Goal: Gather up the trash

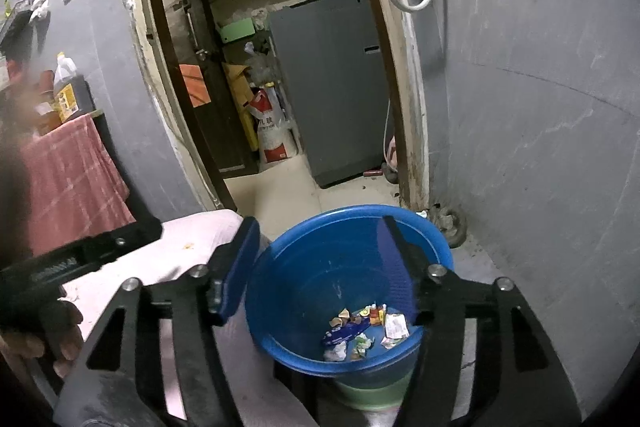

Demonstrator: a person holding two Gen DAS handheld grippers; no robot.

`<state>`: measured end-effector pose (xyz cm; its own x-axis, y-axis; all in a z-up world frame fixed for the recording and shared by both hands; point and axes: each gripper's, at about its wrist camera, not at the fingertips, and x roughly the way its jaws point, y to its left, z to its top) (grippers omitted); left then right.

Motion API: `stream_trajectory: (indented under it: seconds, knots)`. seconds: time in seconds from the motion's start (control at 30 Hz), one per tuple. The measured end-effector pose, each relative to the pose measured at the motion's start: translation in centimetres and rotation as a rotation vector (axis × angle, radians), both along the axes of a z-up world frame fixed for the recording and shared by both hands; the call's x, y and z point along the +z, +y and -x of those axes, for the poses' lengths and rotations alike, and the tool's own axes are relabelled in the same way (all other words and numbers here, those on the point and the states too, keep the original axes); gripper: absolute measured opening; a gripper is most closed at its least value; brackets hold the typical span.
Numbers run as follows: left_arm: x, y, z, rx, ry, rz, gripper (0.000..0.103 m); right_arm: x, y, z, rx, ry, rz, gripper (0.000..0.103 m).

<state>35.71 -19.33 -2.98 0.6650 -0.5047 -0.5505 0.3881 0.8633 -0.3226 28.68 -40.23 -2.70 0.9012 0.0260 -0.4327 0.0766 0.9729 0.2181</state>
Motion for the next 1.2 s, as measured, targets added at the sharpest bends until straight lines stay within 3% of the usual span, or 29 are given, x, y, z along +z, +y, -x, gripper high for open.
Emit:
stream_trajectory:
  seconds: [0.33,0.43,0.77,1.2]
  knots:
    - [3.2,3.1,5.0,0.057,-0.101,-0.024,0.085,2.7,2.1,4.0,0.028,-0.034,0.032,0.103]
    - [4.0,4.1,7.0,0.084,-0.13,-0.042,0.093,3.7,2.8,5.4,0.037,-0.043,0.044,0.103]
    - [5.8,7.0,13.2,0.153,-0.217,-0.066,0.096,5.7,5.1,10.5,0.071,-0.097,0.063,0.103]
    - [6.3,8.9,21.2,0.245,-0.32,-0.113,0.101,6.2,7.5,17.9,0.084,-0.198,0.091,0.103]
